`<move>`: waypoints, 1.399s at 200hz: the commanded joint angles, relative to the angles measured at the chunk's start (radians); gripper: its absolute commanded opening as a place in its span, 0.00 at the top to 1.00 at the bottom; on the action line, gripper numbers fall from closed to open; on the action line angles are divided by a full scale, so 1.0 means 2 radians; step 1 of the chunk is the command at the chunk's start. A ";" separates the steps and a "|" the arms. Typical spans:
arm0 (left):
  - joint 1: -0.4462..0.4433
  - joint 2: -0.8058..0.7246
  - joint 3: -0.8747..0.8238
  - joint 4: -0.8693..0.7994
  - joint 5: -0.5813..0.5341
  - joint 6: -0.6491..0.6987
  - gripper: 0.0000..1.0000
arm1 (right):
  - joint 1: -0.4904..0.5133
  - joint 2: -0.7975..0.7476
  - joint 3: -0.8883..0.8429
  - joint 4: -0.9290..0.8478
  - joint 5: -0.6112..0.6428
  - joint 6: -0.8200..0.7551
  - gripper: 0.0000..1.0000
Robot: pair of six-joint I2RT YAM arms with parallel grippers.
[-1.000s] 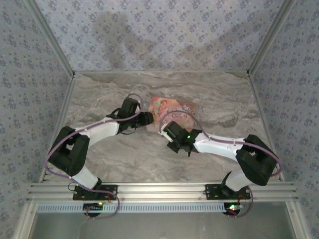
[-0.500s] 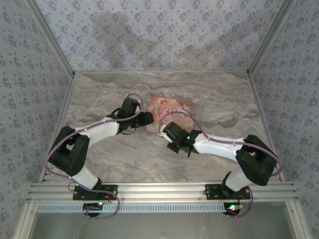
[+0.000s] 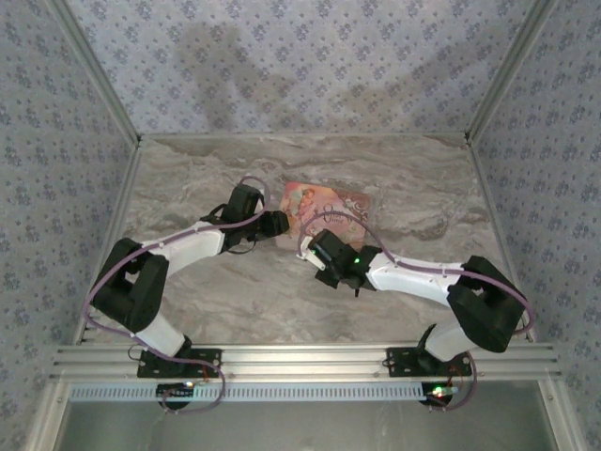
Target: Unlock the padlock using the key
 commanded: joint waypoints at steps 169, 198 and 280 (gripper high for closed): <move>-0.004 -0.002 0.008 0.000 0.014 -0.010 0.52 | 0.013 0.027 0.048 0.100 -0.054 -0.062 1.00; -0.002 -0.011 0.009 -0.012 0.002 -0.007 0.50 | 0.036 0.032 0.066 0.083 -0.041 -0.062 1.00; 0.020 -0.129 -0.034 -0.055 -0.052 0.004 0.43 | 0.060 -0.063 0.009 0.053 -0.027 0.014 1.00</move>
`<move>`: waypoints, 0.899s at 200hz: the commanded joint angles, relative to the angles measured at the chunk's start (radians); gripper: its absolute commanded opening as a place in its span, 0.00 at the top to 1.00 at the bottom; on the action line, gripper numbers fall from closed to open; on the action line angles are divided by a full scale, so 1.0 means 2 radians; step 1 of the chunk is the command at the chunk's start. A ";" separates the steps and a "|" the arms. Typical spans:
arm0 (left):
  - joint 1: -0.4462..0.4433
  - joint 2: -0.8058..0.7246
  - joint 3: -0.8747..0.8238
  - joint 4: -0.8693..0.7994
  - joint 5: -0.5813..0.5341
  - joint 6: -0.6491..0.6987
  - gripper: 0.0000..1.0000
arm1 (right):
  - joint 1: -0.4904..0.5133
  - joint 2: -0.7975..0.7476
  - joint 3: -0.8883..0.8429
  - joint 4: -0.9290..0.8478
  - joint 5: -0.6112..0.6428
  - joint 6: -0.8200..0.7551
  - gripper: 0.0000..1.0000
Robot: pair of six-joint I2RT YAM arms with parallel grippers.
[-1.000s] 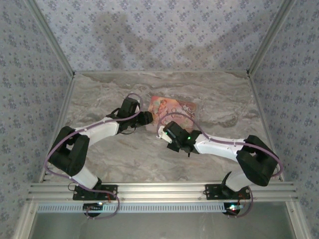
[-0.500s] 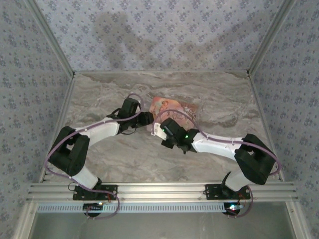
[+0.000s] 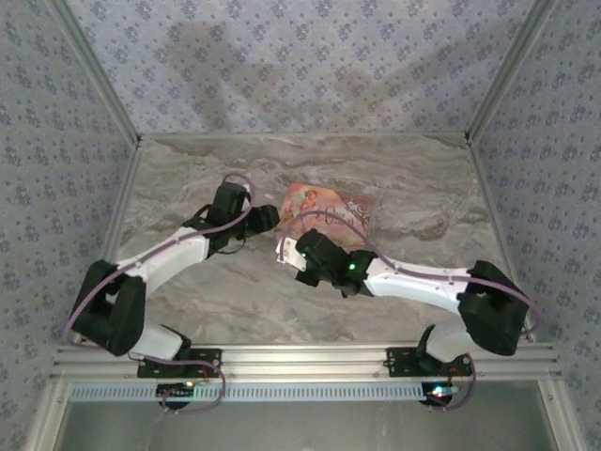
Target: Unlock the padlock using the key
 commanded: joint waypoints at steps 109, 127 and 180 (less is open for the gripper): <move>0.005 -0.227 -0.140 -0.070 -0.090 -0.036 0.41 | 0.049 0.070 -0.006 0.086 -0.069 0.122 1.00; 0.009 -0.247 -0.150 -0.079 -0.092 -0.037 0.41 | 0.060 0.099 0.008 0.102 -0.083 0.124 1.00; 0.018 -0.277 -0.157 -0.097 -0.098 -0.036 0.38 | 0.064 0.152 0.032 0.118 -0.093 0.147 1.00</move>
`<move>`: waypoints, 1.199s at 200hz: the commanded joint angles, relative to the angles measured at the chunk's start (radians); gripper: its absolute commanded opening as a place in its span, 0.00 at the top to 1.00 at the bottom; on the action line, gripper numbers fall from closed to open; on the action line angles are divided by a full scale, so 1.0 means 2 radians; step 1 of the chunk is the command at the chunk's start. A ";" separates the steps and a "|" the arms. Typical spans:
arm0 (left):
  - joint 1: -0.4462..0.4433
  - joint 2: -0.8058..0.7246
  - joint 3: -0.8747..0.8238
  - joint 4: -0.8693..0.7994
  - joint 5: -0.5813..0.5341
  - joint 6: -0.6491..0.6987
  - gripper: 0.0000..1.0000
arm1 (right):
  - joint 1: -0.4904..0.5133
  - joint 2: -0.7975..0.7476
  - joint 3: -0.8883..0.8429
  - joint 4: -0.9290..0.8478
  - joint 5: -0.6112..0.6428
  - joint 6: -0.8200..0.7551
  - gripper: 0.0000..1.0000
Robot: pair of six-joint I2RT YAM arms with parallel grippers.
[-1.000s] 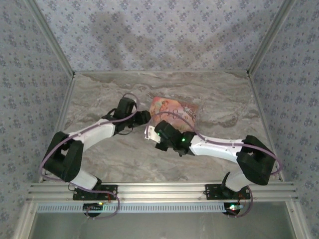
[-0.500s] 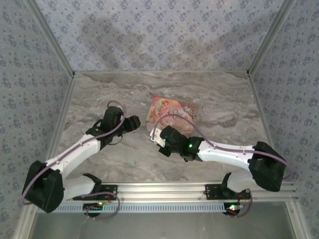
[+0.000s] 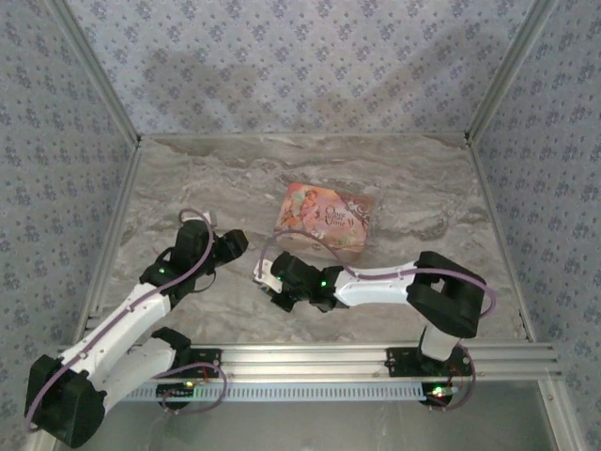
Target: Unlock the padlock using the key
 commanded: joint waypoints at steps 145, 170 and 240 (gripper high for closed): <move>0.008 0.041 0.038 -0.039 -0.005 0.034 0.22 | -0.136 -0.224 -0.065 -0.116 0.055 0.094 0.00; 0.008 0.071 0.068 -0.050 -0.018 0.071 0.02 | -0.203 -0.287 -0.083 -0.140 0.057 0.105 0.00; 0.042 0.140 0.091 -0.011 -0.224 0.289 0.02 | -0.437 -0.336 -0.108 -0.120 0.217 0.198 0.00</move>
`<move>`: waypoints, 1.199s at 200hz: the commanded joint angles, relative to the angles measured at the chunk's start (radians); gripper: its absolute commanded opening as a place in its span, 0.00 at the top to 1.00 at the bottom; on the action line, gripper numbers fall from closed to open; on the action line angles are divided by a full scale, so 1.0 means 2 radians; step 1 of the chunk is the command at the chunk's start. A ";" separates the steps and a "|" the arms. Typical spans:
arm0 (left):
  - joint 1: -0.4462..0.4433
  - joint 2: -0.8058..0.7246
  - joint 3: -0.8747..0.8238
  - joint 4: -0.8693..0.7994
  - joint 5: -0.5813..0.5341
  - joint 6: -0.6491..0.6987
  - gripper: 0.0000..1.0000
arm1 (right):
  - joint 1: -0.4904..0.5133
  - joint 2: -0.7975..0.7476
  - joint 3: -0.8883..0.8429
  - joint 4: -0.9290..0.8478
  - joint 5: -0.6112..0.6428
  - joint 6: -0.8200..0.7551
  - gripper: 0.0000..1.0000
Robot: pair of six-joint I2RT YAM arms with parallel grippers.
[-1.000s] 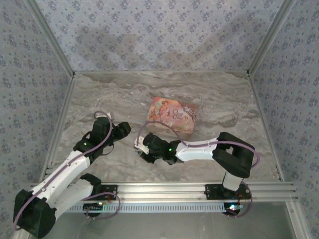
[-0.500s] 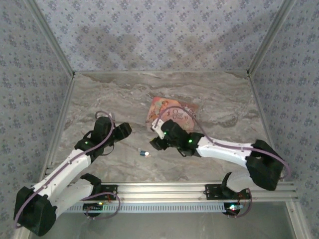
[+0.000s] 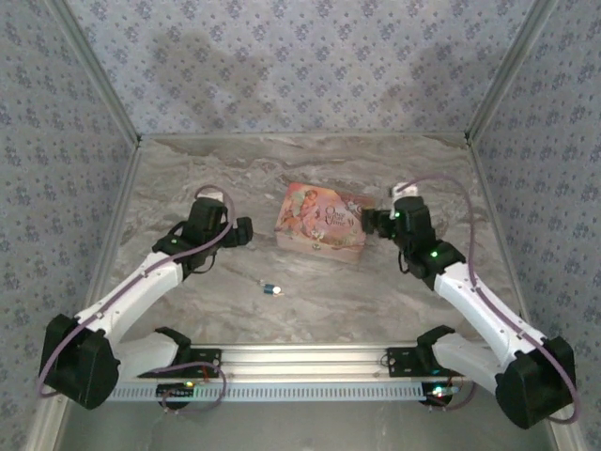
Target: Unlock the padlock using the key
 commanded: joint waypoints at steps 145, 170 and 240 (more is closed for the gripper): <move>0.218 0.186 -0.205 0.614 0.027 0.196 0.02 | -0.138 0.241 -0.180 0.531 0.100 -0.137 0.00; 0.216 0.203 -0.182 0.589 0.019 0.196 0.02 | -0.185 0.242 -0.148 0.459 -0.005 -0.112 0.00; 0.210 0.202 -0.186 0.595 -0.019 0.187 0.02 | -0.193 0.261 -0.172 0.514 -0.047 -0.120 0.00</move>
